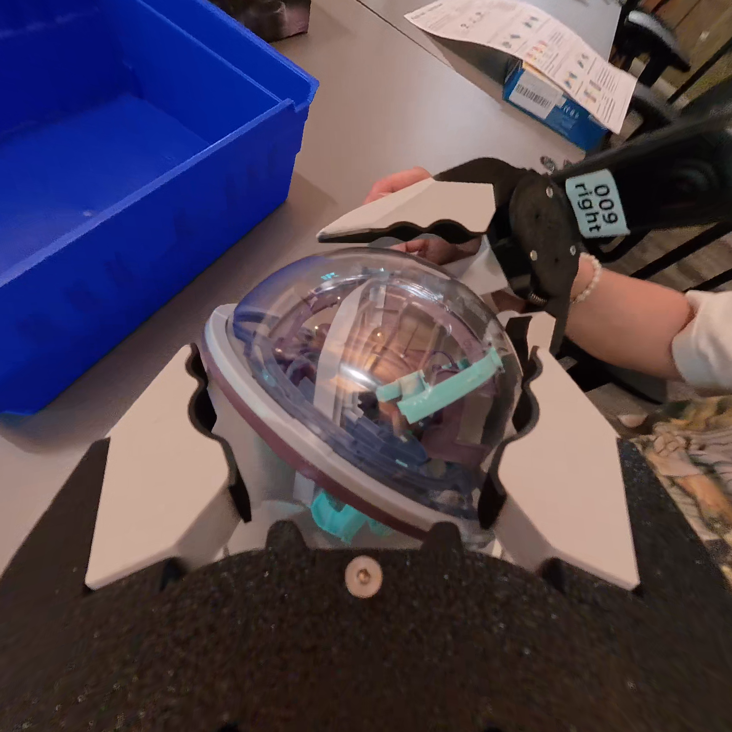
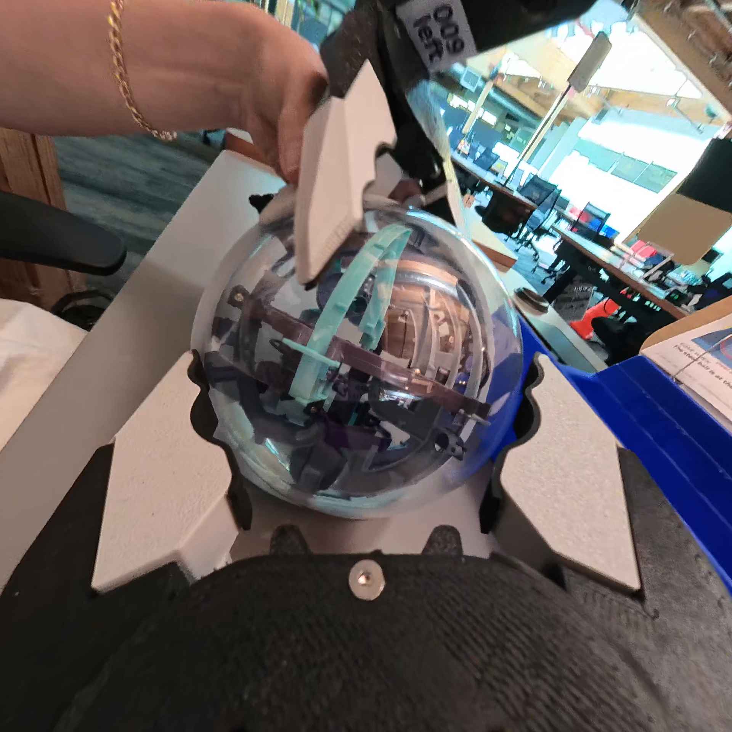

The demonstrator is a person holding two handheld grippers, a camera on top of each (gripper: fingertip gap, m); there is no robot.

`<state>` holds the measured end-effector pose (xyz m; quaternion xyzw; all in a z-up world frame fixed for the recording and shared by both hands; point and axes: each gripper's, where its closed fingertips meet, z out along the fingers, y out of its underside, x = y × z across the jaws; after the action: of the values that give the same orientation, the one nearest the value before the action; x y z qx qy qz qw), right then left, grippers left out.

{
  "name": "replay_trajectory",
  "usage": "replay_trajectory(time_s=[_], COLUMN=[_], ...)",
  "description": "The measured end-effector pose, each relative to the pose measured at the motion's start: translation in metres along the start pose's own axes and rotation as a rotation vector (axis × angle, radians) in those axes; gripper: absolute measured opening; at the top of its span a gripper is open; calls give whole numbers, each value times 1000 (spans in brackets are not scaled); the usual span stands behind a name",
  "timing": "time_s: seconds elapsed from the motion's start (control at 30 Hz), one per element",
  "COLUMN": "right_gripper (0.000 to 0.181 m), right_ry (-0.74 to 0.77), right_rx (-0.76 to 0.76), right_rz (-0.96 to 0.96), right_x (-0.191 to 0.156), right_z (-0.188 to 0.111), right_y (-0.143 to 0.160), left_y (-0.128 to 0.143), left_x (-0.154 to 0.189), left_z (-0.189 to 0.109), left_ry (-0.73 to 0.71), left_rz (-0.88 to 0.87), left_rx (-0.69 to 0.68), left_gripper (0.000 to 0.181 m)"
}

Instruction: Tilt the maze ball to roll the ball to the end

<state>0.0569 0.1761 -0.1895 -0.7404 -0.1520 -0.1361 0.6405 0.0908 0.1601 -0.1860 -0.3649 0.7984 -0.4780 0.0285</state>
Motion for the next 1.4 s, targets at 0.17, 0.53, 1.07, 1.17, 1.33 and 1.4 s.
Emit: replay_trajectory(time_s=[0.17,0.53,1.07,1.17,1.33,1.4], right_gripper=[150,145,146,146,146,146], right_ry=[22,-160,-325,-331,-340,-344], right_rx=[41,17,-14,-3,-11,-12], right_rz=[-24,35,32,24,0,-7], right_x=[0,1,2,0,-4,-5], right_z=[-1,1,8,12,16,18], right_y=[-10,-12,-11,-14,-16,-17], left_y=[-1,6,32,36,43,48], left_x=[-4,-4,-4,-5,-5,-6], left_z=[1,-1,-14,-17,-20,-22], left_ry=[3,91,144,155,161,166], left_rz=[-117,-145,92,115,144,155], left_rx=[26,112,54,57,35,-5], left_gripper=[151,158,158,158,158,158])
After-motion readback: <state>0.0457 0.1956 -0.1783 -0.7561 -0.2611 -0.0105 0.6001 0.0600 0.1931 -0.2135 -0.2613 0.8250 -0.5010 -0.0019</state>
